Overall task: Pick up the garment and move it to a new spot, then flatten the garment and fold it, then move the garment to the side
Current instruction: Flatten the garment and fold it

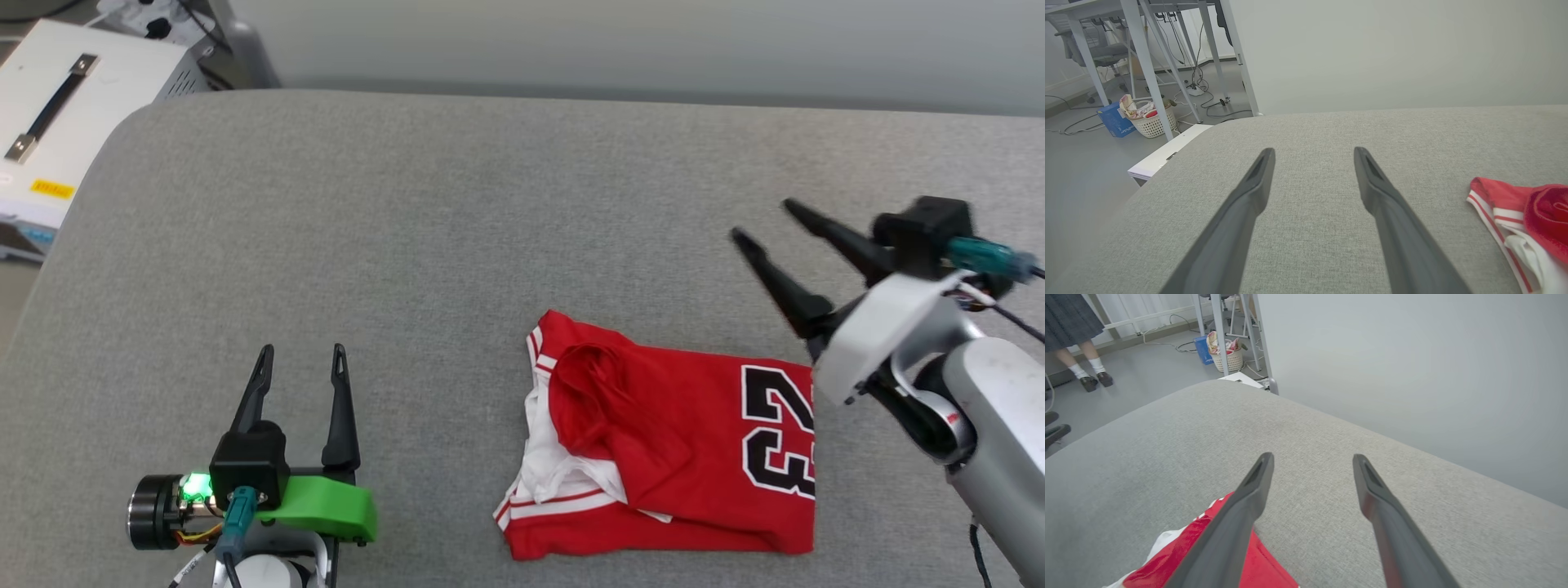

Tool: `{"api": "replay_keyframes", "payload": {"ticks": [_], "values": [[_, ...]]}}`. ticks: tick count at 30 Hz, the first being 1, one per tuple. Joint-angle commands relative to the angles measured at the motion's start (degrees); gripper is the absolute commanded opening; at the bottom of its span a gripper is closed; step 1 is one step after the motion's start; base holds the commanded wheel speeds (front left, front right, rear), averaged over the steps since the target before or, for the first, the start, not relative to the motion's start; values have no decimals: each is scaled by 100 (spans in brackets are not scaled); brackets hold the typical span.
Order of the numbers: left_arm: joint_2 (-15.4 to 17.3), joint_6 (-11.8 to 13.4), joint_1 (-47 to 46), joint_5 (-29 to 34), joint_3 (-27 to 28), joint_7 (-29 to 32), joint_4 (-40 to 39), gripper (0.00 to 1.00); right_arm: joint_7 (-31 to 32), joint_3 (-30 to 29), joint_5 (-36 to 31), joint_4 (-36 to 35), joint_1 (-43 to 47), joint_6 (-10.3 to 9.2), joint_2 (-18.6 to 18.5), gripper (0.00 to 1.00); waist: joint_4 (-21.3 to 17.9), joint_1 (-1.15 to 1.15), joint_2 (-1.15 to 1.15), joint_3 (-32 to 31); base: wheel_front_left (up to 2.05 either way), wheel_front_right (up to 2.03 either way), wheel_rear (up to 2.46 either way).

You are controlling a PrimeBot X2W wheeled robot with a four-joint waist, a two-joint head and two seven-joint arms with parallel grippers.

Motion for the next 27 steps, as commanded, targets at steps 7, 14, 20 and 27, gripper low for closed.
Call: {"api": "replay_keyframes", "payload": {"ticks": [7,14,20,27], "values": [[35,-58,166,47,45,-34,-36,100,-1201,-1439,-1300,-19,929,-5,472,100,-373,0,0,-353,0,0,0],[36,-103,291,35,46,-34,-100,100,-1462,-2654,-2197,-403,1921,-5,1238,100,-480,0,0,-539,0,0,0],[15,-144,465,-28,53,-34,-154,100,-1485,-3126,-2575,-801,2692,-5,1765,100,-541,0,0,-691,0,0,0],[15,-222,681,-104,71,-34,-158,100,-1487,-3240,-2778,-991,3368,-5,2084,100,-534,0,0,-802,0,0,0]]}}
